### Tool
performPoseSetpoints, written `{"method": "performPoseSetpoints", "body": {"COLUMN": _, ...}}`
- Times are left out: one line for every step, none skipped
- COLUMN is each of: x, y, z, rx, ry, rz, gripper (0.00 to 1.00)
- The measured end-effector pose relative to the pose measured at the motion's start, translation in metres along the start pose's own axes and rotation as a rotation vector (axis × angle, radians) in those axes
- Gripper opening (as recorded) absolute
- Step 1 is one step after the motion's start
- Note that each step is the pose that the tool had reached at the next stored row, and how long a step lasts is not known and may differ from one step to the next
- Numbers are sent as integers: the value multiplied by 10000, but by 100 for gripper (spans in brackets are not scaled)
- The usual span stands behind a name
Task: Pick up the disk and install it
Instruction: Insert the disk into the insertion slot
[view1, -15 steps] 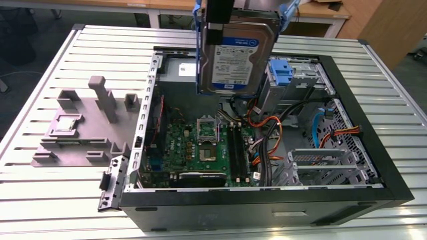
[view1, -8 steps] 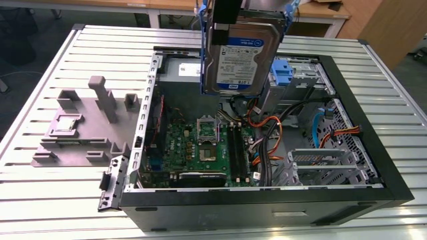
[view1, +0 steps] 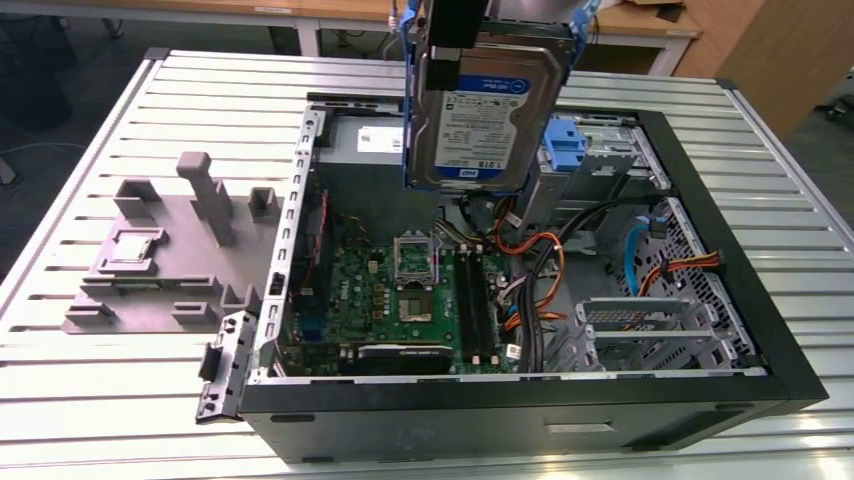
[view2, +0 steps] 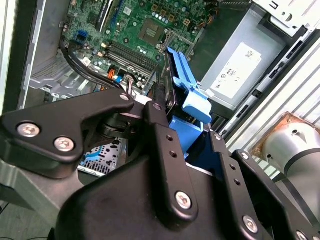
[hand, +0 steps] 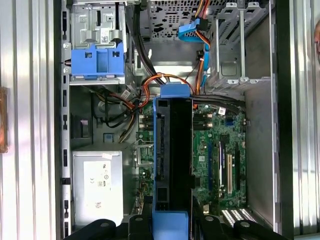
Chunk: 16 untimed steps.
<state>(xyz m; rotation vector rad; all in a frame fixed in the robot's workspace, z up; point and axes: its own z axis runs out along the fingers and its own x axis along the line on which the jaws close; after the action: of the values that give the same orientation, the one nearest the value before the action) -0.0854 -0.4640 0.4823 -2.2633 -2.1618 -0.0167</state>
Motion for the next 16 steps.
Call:
{"method": "performPoseSetpoints", "body": {"x": 0, "y": 2, "z": 0, "rx": 0, "ry": 0, "rz": 0, "gripper": 37}}
{"method": "performPoseSetpoints", "body": {"x": 0, "y": 4, "z": 0, "rx": 0, "ry": 0, "rz": 0, "gripper": 37}}
{"method": "performPoseSetpoints", "body": {"x": 0, "y": 6, "z": 0, "rx": 0, "ry": 0, "rz": 0, "gripper": 37}}
{"method": "performPoseSetpoints", "body": {"x": 0, "y": 8, "z": 0, "rx": 0, "ry": 0, "rz": 0, "gripper": 37}}
{"method": "performPoseSetpoints", "body": {"x": 0, "y": 10, "z": 0, "rx": 0, "ry": 0, "rz": 0, "gripper": 37}}
{"method": "performPoseSetpoints", "body": {"x": 1, "y": 12, "z": 0, "rx": 0, "ry": -1, "rz": 0, "gripper": 37}}
{"method": "performPoseSetpoints", "body": {"x": 1, "y": 14, "z": 0, "rx": 0, "ry": 0, "rz": 0, "gripper": 37}}
{"method": "performPoseSetpoints", "body": {"x": 1, "y": 16, "z": 0, "rx": 0, "ry": 0, "rz": 0, "gripper": 37}}
{"method": "performPoseSetpoints", "body": {"x": 1, "y": 18, "z": 0, "rx": 0, "ry": 0, "rz": 0, "gripper": 37}}
{"method": "performPoseSetpoints", "body": {"x": 1, "y": 20, "z": 0, "rx": 0, "ry": 0, "rz": 0, "gripper": 37}}
{"method": "performPoseSetpoints", "body": {"x": 1, "y": 22, "z": 0, "rx": 0, "ry": 1, "rz": 0, "gripper": 37}}
{"method": "performPoseSetpoints", "body": {"x": 1, "y": 24, "z": 0, "rx": 0, "ry": 0, "rz": 0, "gripper": 37}}
{"method": "performPoseSetpoints", "body": {"x": 1, "y": 26, "z": 0, "rx": 0, "ry": 0, "rz": 0, "gripper": 37}}
{"method": "performPoseSetpoints", "body": {"x": 1, "y": 28, "z": 0, "rx": 0, "ry": 1, "rz": 0, "gripper": 37}}
{"method": "performPoseSetpoints", "body": {"x": 2, "y": 30, "z": 0, "rx": 0, "ry": 0, "rz": 0, "gripper": 37}}
{"method": "performPoseSetpoints", "body": {"x": 2, "y": 32, "z": 0, "rx": 0, "ry": 0, "rz": 0, "gripper": 37}}
